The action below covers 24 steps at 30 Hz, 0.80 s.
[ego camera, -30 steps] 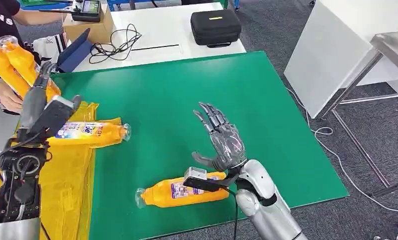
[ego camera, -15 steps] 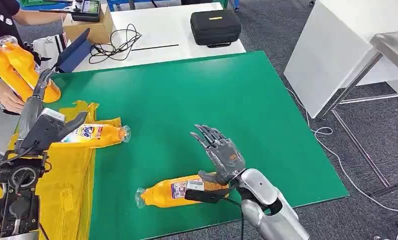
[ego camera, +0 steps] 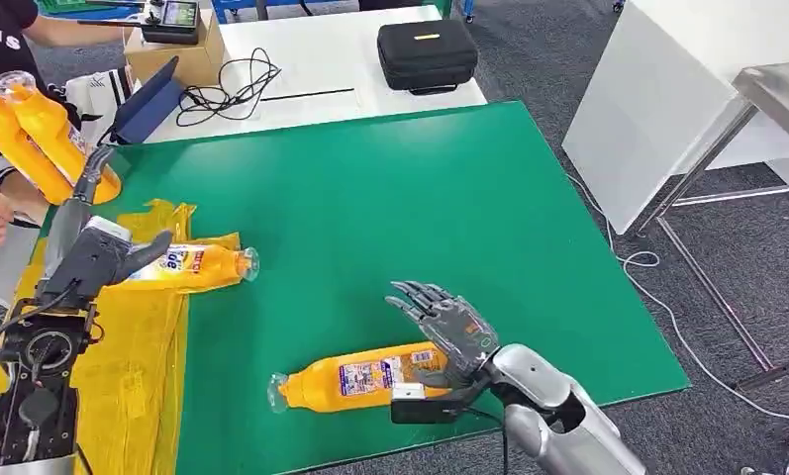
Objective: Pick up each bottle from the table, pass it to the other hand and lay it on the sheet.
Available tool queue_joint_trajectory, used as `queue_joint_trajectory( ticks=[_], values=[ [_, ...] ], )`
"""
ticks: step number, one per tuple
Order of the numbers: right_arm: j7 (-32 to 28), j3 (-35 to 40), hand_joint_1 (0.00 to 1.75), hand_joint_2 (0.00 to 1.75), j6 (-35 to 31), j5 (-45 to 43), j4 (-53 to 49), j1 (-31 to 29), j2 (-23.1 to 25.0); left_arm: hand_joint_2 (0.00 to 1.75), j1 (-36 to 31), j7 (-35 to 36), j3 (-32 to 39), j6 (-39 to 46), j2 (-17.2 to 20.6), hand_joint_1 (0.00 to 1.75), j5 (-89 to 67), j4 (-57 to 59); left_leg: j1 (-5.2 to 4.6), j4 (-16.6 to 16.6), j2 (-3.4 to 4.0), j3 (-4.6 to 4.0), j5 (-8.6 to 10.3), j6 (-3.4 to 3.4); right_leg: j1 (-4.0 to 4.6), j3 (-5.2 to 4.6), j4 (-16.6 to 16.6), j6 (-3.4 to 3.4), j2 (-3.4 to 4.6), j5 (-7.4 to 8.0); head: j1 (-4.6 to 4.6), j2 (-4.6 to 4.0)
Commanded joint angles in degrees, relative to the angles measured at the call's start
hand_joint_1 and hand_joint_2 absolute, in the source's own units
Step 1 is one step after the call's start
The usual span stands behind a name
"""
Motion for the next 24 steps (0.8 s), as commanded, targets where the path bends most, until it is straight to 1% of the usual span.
queue_joint_trajectory(
  ticks=[1,2,4,5,6,7,8,9,10,13,14,19,20,21,22,23,24],
  values=[
    [-2.04,-2.61,0.00,1.75,-13.53,1.82,-7.76,2.00,-0.54,1.75,-2.18,-0.24,-0.86,0.65,0.71,0.00,0.38,6.62,0.06,0.06,0.04,0.27,-0.19,-0.13,0.08,0.30,0.03,-0.09,-0.08,-0.19,0.00,0.00],
    [-2.24,-3.94,0.00,1.75,-17.53,3.34,-9.56,3.32,0.25,1.75,-1.88,-0.21,-0.84,1.13,0.48,0.00,0.14,6.80,0.02,0.00,0.01,0.15,-0.09,-0.09,0.03,0.16,0.01,-0.06,-0.07,-0.11,0.00,0.00],
    [-2.96,-5.20,0.00,1.75,-22.38,4.34,-11.41,4.96,0.58,1.75,-1.80,-0.30,-0.84,1.46,-0.13,0.00,-0.12,7.66,0.07,0.06,0.00,0.31,-0.20,-0.15,0.09,0.34,0.05,-0.11,-0.14,-0.24,0.00,0.00],
    [-3.05,-5.48,0.00,1.75,-22.99,3.89,-11.93,5.36,0.55,1.75,-1.98,-0.37,-0.90,1.56,-0.31,0.00,-0.19,8.06,0.05,0.03,-0.03,0.28,-0.16,-0.14,0.06,0.30,0.04,-0.10,-0.16,-0.22,0.02,0.00],
    [-4.90,-5.58,0.00,1.75,-24.19,0.54,-12.58,5.99,0.44,1.75,-3.00,-0.72,-1.10,1.73,-0.70,0.00,-0.34,9.74,0.07,0.01,-0.05,0.32,-0.17,-0.15,0.08,0.37,-0.01,-0.11,-0.16,-0.22,0.00,0.00],
    [-5.39,-5.56,0.00,1.75,-24.13,-0.53,-12.76,6.09,0.50,1.75,-3.46,-0.76,-1.21,1.70,-0.78,0.00,-0.36,10.25,0.01,-0.02,-0.10,0.14,-0.06,-0.08,0.02,0.18,-0.01,-0.05,-0.16,-0.12,0.00,0.00],
    [-6.05,-5.05,0.00,1.75,-22.17,-3.00,-13.02,5.99,0.52,1.75,-4.59,-0.87,-1.40,1.67,-0.89,0.00,-0.33,11.47,0.06,0.02,-0.10,0.23,-0.12,-0.11,0.07,0.29,-0.02,-0.07,-0.19,-0.17,0.00,0.00],
    [-6.05,-5.06,0.00,1.75,-22.08,-3.08,-13.07,5.89,0.63,1.75,-4.85,-0.80,-1.45,1.60,-0.90,0.00,-0.34,11.63,0.10,0.05,-0.08,0.31,-0.17,-0.14,0.12,0.40,-0.02,-0.10,-0.20,-0.21,0.00,0.00],
    [-6.04,-4.97,0.00,1.75,-21.95,-3.09,-12.99,5.70,0.90,1.75,-5.25,-0.76,-1.50,1.52,-0.90,0.00,-0.34,11.95,0.05,0.06,-0.09,0.15,-0.10,-0.11,0.06,0.20,0.02,-0.07,-0.18,-0.14,0.00,0.00],
    [-6.04,-4.97,0.00,1.75,-21.95,-3.09,-12.99,5.70,0.90,1.75,-5.25,-0.76,-1.50,1.52,-0.90,0.00,-0.34,11.95,0.03,0.01,-0.03,0.07,-0.05,-0.09,0.03,0.08,-0.01,-0.06,-0.09,-0.07,0.00,0.00],
    [-6.04,-4.97,0.00,1.75,-21.95,-3.09,-12.99,5.70,0.90,1.75,-5.25,-0.76,-1.50,1.52,-0.90,0.00,-0.34,11.95,0.07,0.05,-0.03,0.16,-0.11,-0.14,0.08,0.20,0.00,-0.10,-0.13,-0.12,0.00,0.00],
    [-9.20,-3.92,0.00,1.75,-12.46,-13.58,-13.62,5.33,2.29,1.75,-7.68,-1.01,-1.79,1.23,-1.38,0.00,-0.09,15.42,0.10,0.05,-0.04,0.25,-0.15,-0.16,0.12,0.29,0.00,-0.13,-0.17,-0.16,-0.02,0.00],
    [-9.40,-3.64,0.00,1.75,-8.98,-16.59,-13.25,5.34,2.11,1.75,-8.04,-1.25,-1.84,1.22,-1.40,0.00,0.06,16.18,0.07,0.03,-0.05,0.17,-0.09,-0.12,0.08,0.19,-0.01,-0.09,-0.15,-0.11,0.00,0.00],
    [-9.65,-3.46,0.00,1.75,-6.92,-18.46,-12.92,5.36,1.89,1.75,-8.24,-1.39,-1.86,1.23,-1.39,0.00,0.15,16.57,0.10,0.05,-0.02,0.27,-0.16,-0.15,0.12,0.31,-0.01,-0.12,-0.15,-0.17,0.00,0.00],
    [-10.50,-3.21,0.00,1.75,-3.14,-22.28,-11.83,5.48,1.59,1.75,-8.70,-1.62,-1.83,1.22,-1.34,0.00,0.41,17.35,0.04,-0.01,-0.06,0.16,-0.06,-0.09,0.05,0.18,-0.03,-0.07,-0.14,-0.09,0.00,0.00],
    [-11.03,-2.64,0.00,1.75,-0.01,-24.24,-10.24,5.46,1.38,1.75,-9.05,-1.84,-1.95,1.19,-1.25,0.00,0.61,18.01,0.10,0.02,-0.03,0.29,-0.14,-0.14,0.13,0.33,-0.04,-0.10,-0.14,-0.14,0.00,0.00],
    [-11.25,-1.46,0.00,1.75,2.16,-24.68,-8.60,4.93,0.87,1.75,-9.31,-2.00,-2.01,1.20,-1.08,0.00,0.85,18.45,0.06,0.00,-0.01,0.23,-0.10,-0.11,0.08,0.24,-0.03,-0.08,-0.11,-0.11,0.00,0.00]
  ],
)
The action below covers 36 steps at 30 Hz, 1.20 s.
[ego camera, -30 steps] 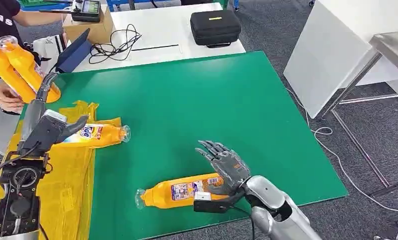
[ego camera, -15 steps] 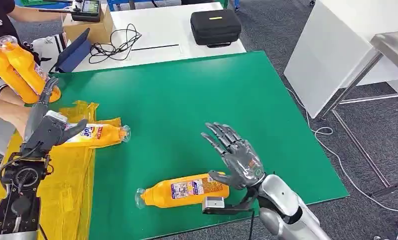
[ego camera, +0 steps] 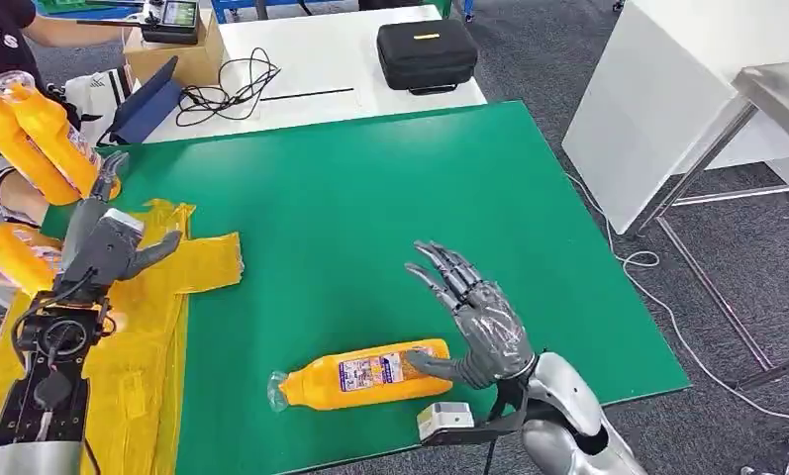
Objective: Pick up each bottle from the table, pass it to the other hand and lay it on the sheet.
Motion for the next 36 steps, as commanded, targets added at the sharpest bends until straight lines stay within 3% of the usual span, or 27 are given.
queue_joint_trajectory(
  ticks=[1,13,18,24,36],
  values=[
    [-2.46,2.73,0.00,1.75,14.69,-10.89,5.72,-1.41,-0.17,1.75,-5.46,-0.87,-1.58,-0.23,-0.38,0.00,1.13,9.59,0.10,-0.01,0.00,0.28,-0.11,-0.11,0.11,0.34,-0.07,-0.09,-0.11,-0.11,0.02,0.00],
    [2.04,4.23,0.00,1.75,21.51,-12.32,12.63,-5.12,1.58,1.75,-2.92,0.25,-1.90,-1.26,-0.41,0.00,2.58,4.42,0.10,-0.01,0.11,0.26,-0.13,-0.12,0.11,0.32,-0.07,-0.09,0.00,-0.09,0.00,0.00],
    [3.19,4.54,0.00,1.75,20.75,-10.36,14.02,-5.40,1.58,1.75,-2.86,0.48,-1.95,-1.27,-0.36,0.00,2.68,4.68,0.10,0.01,0.15,0.29,-0.16,-0.13,0.12,0.33,-0.04,-0.09,0.04,-0.11,-0.02,0.00],
    [8.22,6.80,0.00,1.75,16.65,-0.26,19.31,-6.41,2.70,1.75,-0.56,1.37,-1.87,-0.98,-0.71,0.00,2.79,1.60,0.08,-0.03,0.16,0.26,-0.12,-0.10,0.09,0.30,-0.08,-0.08,0.07,-0.06,0.00,0.00],
    [9.55,8.78,0.00,1.75,17.17,2.11,21.61,-7.67,2.91,1.75,-0.77,1.51,-2.31,-1.11,-1.28,0.00,2.87,1.01,0.13,0.04,0.14,0.30,-0.19,-0.14,0.14,0.38,-0.05,-0.10,0.02,-0.13,0.00,0.00]
  ],
)
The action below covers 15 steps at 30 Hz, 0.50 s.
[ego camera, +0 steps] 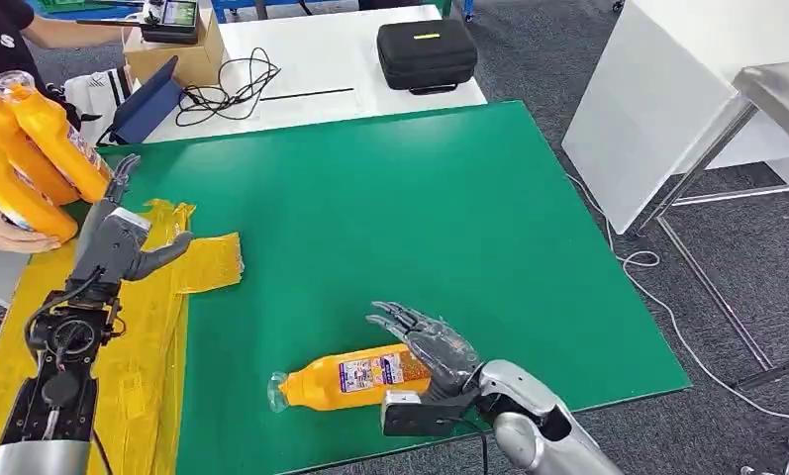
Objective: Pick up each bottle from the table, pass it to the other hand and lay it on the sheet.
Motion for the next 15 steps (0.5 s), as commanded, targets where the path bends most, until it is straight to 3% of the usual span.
queue_joint_trajectory(
  ticks=[1,10,15],
  values=[
    [2.00,4.22,0.00,1.75,0.24,3.12,7.39,-3.72,0.17,1.75,-1.32,0.61,-1.45,-0.41,-1.02,0.00,0.21,0.50,0.08,0.00,0.10,0.21,-0.10,-0.10,0.09,0.23,-0.06,-0.07,0.01,-0.06,0.00,0.00],
    [2.08,6.85,0.00,1.75,2.04,1.64,16.15,-6.49,0.89,1.75,-2.15,1.24,-1.36,-2.01,-1.67,0.00,1.56,0.61,0.07,0.01,0.08,0.16,-0.07,-0.08,0.08,0.19,-0.05,-0.07,0.00,-0.04,0.00,0.00],
    [5.37,4.92,0.00,1.75,0.80,2.63,23.23,-7.48,2.05,1.75,-1.92,0.93,-1.83,-3.07,-1.65,0.00,2.50,0.37,0.08,-0.03,0.08,0.28,-0.09,-0.11,0.10,0.32,-0.10,-0.08,-0.02,-0.06,-0.02,0.00]
  ],
)
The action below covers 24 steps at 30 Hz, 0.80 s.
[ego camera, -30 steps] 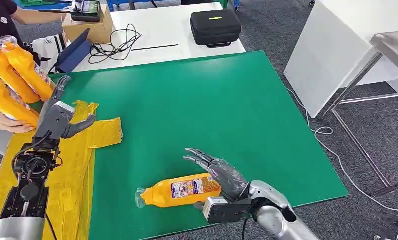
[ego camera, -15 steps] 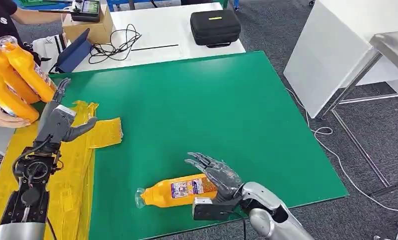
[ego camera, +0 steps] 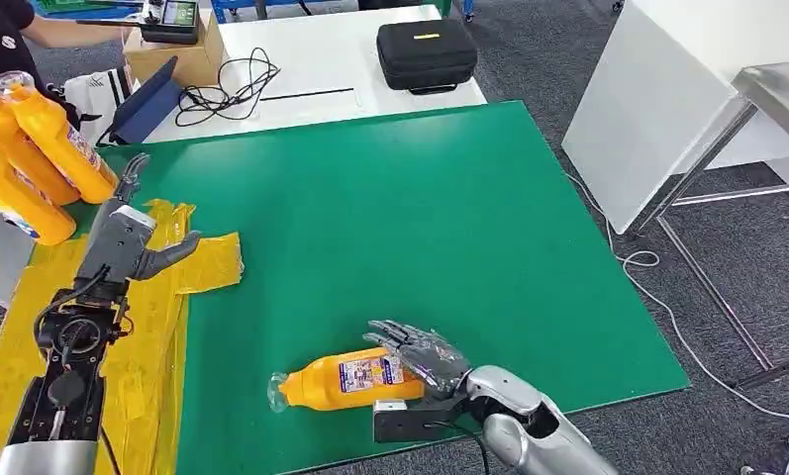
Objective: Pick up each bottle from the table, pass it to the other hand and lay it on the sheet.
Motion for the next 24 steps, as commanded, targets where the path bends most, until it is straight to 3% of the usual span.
queue_joint_trajectory(
  ticks=[1,5,14,15,16,17,24],
  values=[
    [4.69,0.42,0.00,1.75,-1.21,1.62,15.44,-3.77,1.60,1.75,-1.79,0.04,-1.45,-1.27,-0.22,0.00,1.20,1.28,0.08,-0.04,0.03,0.23,-0.05,-0.08,0.10,0.26,-0.10,-0.06,-0.05,-0.04,0.00,0.00],
    [8.94,-2.06,0.00,1.75,-3.70,7.77,17.00,-2.56,1.07,1.75,-1.42,0.18,-1.49,-1.65,-0.39,0.00,1.46,0.54,0.09,-0.03,-0.03,0.32,-0.03,-0.07,0.12,0.34,-0.11,-0.05,-0.11,-0.04,-0.02,0.00],
    [10.37,-3.02,0.00,1.75,-3.87,9.21,16.95,-2.24,1.16,1.75,-1.40,0.23,-1.54,-1.71,-0.58,0.00,1.45,0.56,0.06,-0.04,0.11,0.58,-0.02,-0.10,0.09,0.52,-0.13,-0.22,-0.02,0.09,0.02,0.00],
    [12.06,-4.08,0.31,1.75,-4.74,11.57,17.08,-1.95,1.19,1.75,-1.04,0.29,-1.41,-1.70,-0.78,0.00,1.43,0.27,0.08,-0.06,0.07,0.62,-0.03,-0.14,0.11,0.58,-0.14,-0.24,-0.09,0.05,-0.04,0.00],
    [13.93,-4.93,1.45,1.75,-6.12,14.60,17.21,-1.84,1.20,1.75,-0.34,0.49,-1.24,-1.66,-0.92,0.00,1.33,-0.39,0.08,-0.06,0.08,0.63,-0.03,-0.11,0.12,0.58,-0.15,-0.22,-0.07,0.06,0.00,0.00],
    [14.49,-5.57,1.75,1.75,-6.64,15.86,17.15,-1.68,1.26,1.75,0.19,0.61,-1.09,-1.59,-0.92,0.00,1.24,-0.73,0.10,-0.07,0.06,0.67,-0.03,-0.13,0.16,0.63,-0.17,-0.23,-0.11,0.05,-0.02,0.00],
    [14.69,-12.93,1.75,1.75,-6.92,19.75,10.77,0.71,1.29,1.75,1.92,0.76,-0.26,-1.61,-0.83,0.00,1.28,-2.21,0.09,-0.02,0.15,0.62,-0.02,-0.08,0.14,0.55,-0.09,-0.21,0.01,0.06,-0.02,0.00]
  ],
)
